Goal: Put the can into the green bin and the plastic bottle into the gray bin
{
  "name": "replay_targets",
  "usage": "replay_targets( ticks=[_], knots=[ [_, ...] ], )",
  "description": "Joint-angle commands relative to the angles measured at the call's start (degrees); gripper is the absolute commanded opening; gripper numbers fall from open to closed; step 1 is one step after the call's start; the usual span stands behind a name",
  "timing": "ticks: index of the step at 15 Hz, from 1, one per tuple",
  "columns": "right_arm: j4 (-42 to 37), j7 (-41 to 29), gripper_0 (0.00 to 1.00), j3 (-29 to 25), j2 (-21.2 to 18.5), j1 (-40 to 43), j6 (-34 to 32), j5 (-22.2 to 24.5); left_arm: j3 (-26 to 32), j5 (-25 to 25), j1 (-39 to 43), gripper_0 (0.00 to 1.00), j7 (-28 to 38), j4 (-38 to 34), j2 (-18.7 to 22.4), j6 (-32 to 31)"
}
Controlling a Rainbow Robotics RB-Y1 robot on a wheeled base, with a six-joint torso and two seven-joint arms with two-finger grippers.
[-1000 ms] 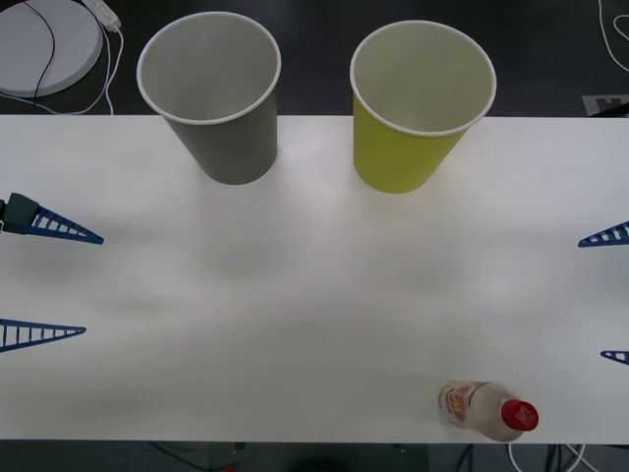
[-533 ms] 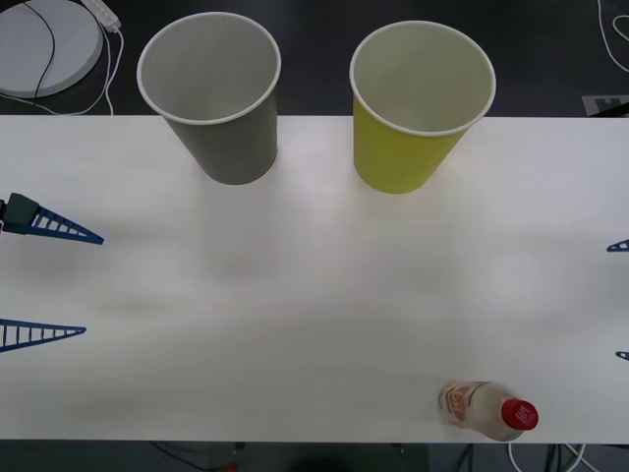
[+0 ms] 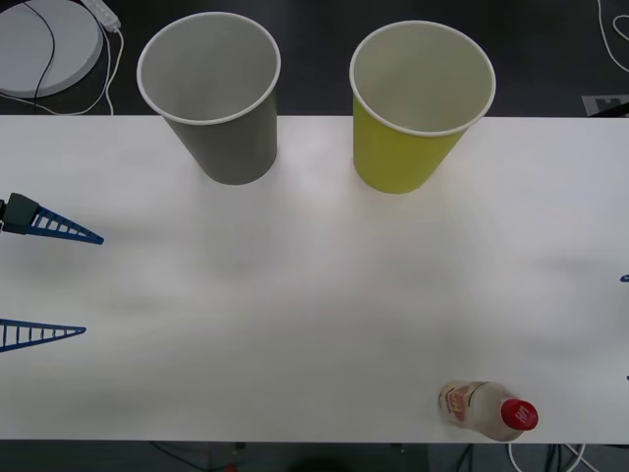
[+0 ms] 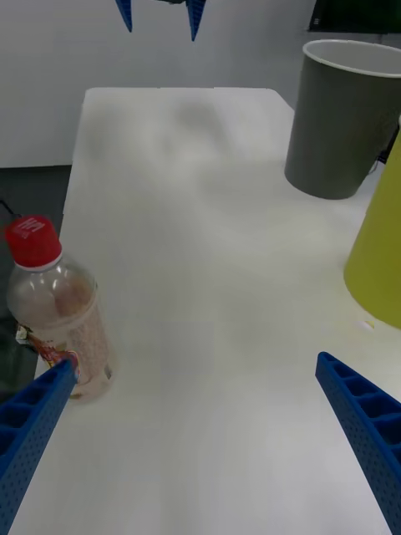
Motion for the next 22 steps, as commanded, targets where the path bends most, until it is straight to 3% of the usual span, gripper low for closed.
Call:
replay_targets(
  ticks=[1, 8, 13, 22],
  knots=[
    [5.1, 1.7, 1.00, 3.5, 0.1, -1.7, 0.0, -0.1, 0.0, 0.0, 0.0, 1.00, 0.0, 0.0, 0.0, 0.0],
    [19.3, 14.5, 1.00, 14.8, 2.5, -10.2, 0.0, -0.8, 0.0, 0.0, 0.0, 1.00, 0.0, 0.0, 0.0, 0.0],
    [21.6, 22.5, 1.00, 20.1, 3.8, -12.2, 0.0, -0.8, 0.0, 0.0, 0.0, 1.00, 0.0, 0.0, 0.0, 0.0],
    [21.7, 22.8, 1.00, 26.0, 7.0, -12.9, 0.0, -0.1, 0.0, 0.0, 0.0, 1.00, 0.0, 0.0, 0.0, 0.0]
  ],
)
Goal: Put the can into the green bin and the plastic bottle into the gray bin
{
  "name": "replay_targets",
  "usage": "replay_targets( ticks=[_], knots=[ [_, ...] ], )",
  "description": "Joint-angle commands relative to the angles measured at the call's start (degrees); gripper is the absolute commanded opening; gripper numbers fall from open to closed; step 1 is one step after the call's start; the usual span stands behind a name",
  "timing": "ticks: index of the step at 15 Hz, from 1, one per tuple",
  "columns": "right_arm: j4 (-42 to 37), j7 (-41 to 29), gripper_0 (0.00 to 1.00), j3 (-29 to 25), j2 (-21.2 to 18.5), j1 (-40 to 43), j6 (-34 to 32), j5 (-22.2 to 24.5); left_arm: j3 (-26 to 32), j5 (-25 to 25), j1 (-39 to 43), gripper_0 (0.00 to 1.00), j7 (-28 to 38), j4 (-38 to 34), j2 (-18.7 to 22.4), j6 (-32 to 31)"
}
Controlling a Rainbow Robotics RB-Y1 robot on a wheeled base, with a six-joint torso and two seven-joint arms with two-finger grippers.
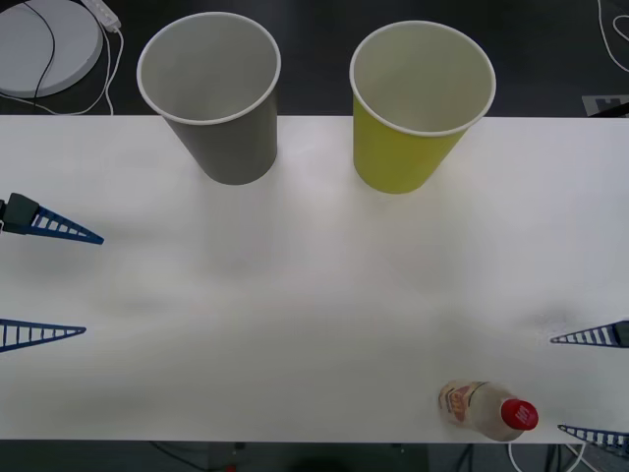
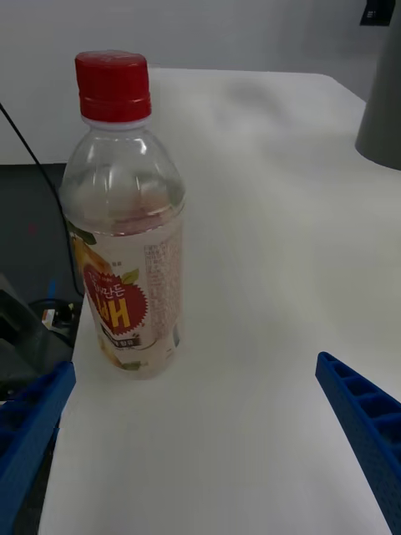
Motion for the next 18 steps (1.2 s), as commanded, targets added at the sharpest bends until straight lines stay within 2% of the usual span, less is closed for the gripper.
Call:
replay_targets(
  ticks=[1, 5, 9, 18],
  knots=[
    [-0.1, -0.4, 1.00, 0.9, 1.3, 0.0, 0.0, 0.2, 0.0, 0.0, 0.0, 1.00, 0.0, 0.0, 0.0, 0.0],
    [0.0, -1.0, 1.00, 1.2, 3.4, 0.0, 0.0, 0.2, 0.0, 0.0, 0.0, 1.00, 0.0, 0.0, 0.0, 0.0],
    [-0.3, -2.4, 1.00, 1.3, 3.7, 0.0, 0.0, 0.1, 0.0, 0.0, 0.0, 1.00, 0.0, 0.0, 0.0, 0.0],
    [-5.7, -5.1, 1.00, 3.7, 5.6, 0.0, 0.0, -0.7, 0.0, 0.0, 0.0, 1.00, 0.0, 0.0, 0.0, 0.0]
  ],
)
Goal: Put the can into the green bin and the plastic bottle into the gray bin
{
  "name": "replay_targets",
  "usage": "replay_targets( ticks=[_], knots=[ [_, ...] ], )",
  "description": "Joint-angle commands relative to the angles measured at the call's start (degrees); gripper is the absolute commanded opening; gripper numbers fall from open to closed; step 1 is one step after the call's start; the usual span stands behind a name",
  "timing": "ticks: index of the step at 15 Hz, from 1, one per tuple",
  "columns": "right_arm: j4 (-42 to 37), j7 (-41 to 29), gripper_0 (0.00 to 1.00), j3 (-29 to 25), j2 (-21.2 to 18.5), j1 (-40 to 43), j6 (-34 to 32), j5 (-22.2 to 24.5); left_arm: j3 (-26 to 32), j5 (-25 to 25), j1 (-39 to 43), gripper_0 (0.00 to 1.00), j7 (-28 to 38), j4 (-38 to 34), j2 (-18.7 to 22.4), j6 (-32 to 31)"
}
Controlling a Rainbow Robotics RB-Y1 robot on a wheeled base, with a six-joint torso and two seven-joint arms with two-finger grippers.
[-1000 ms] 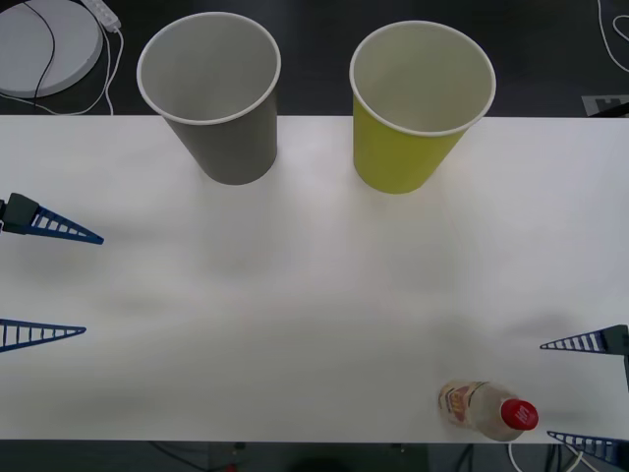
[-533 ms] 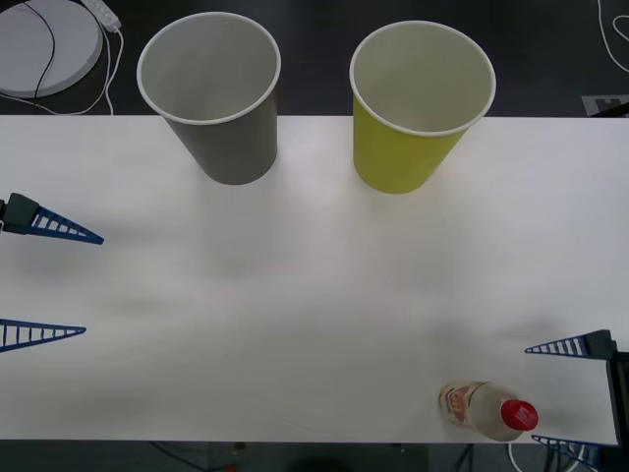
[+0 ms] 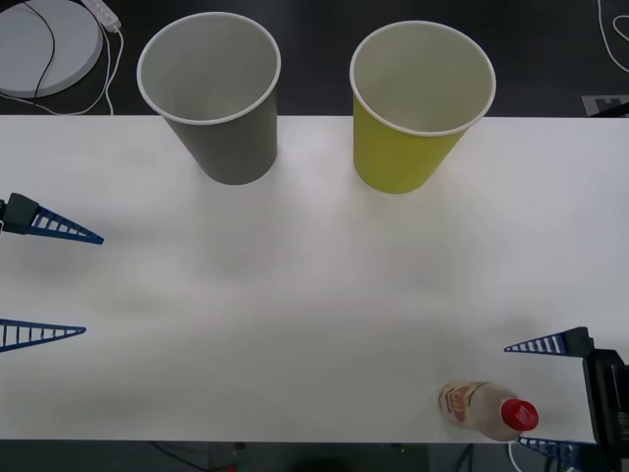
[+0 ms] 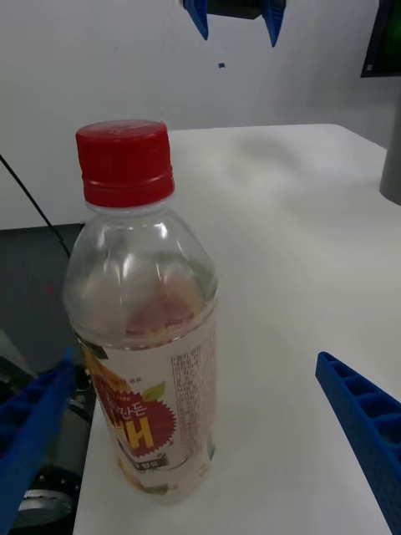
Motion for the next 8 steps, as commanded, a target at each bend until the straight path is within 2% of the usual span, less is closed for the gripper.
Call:
replay_targets(
  ticks=[1, 8],
  knots=[
    [-1.3, -0.8, 1.00, 1.3, 0.0, 0.0, 0.0, -0.4, 0.0, 0.0, 0.0, 1.00, 0.0, 0.0, 0.0, 0.0],
    [-2.4, -1.1, 1.00, 3.7, 0.1, -0.2, 0.0, 0.3, 0.0, 0.0, 0.0, 1.00, 0.0, 0.0, 0.0, 0.0]
  ],
)
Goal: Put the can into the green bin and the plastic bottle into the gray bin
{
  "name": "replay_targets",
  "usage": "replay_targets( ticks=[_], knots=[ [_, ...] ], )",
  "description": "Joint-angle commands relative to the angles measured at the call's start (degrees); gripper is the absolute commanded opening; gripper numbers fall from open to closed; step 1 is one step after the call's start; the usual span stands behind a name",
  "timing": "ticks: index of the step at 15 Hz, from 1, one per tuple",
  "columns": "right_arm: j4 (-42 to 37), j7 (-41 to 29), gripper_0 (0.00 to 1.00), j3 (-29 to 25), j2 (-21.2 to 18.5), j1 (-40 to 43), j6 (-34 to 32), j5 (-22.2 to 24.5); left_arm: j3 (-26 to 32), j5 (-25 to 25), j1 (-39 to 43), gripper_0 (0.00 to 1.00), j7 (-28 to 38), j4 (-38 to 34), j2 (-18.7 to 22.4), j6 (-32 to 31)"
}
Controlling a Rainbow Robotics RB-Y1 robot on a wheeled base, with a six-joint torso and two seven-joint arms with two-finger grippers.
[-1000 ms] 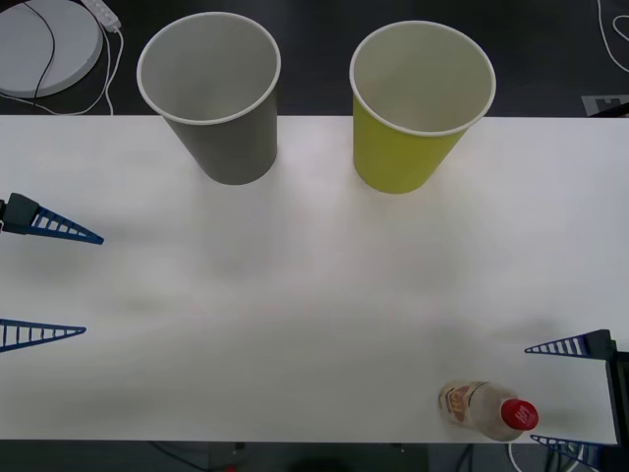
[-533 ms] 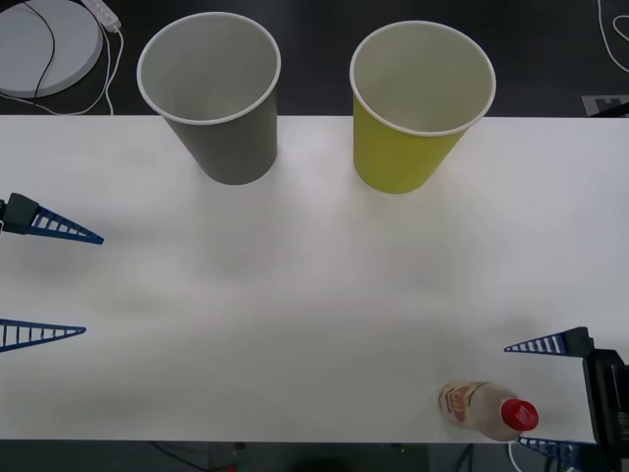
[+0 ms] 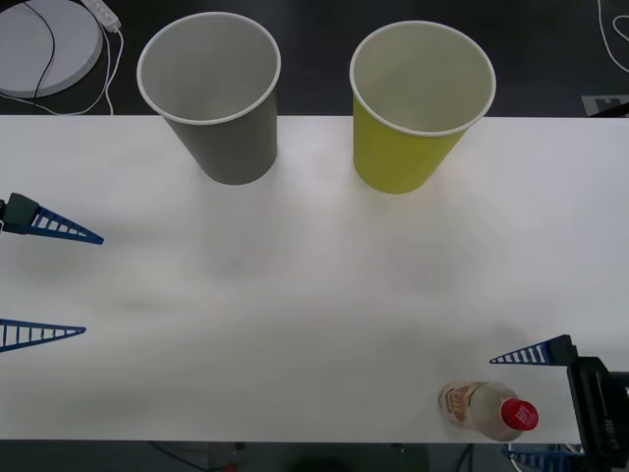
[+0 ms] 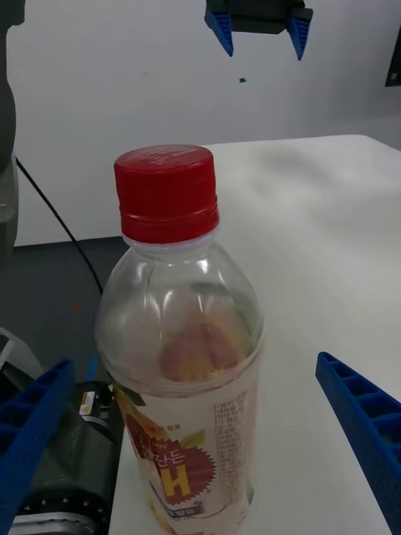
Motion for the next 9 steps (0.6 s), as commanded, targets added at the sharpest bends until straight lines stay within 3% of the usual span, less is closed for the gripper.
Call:
replay_targets(
  ticks=[1, 9],
  knots=[
    [-0.3, -0.1, 1.00, 1.2, 0.1, -0.5, 0.0, 0.3, 0.0, 0.0, 0.0, 1.00, 0.0, 0.0, 0.0, 0.0],
    [-0.6, -0.2, 1.00, 1.7, 2.5, -1.7, 0.0, 1.8, 0.0, 0.0, 0.0, 1.00, 0.0, 0.0, 0.0, 0.0]
  ],
)
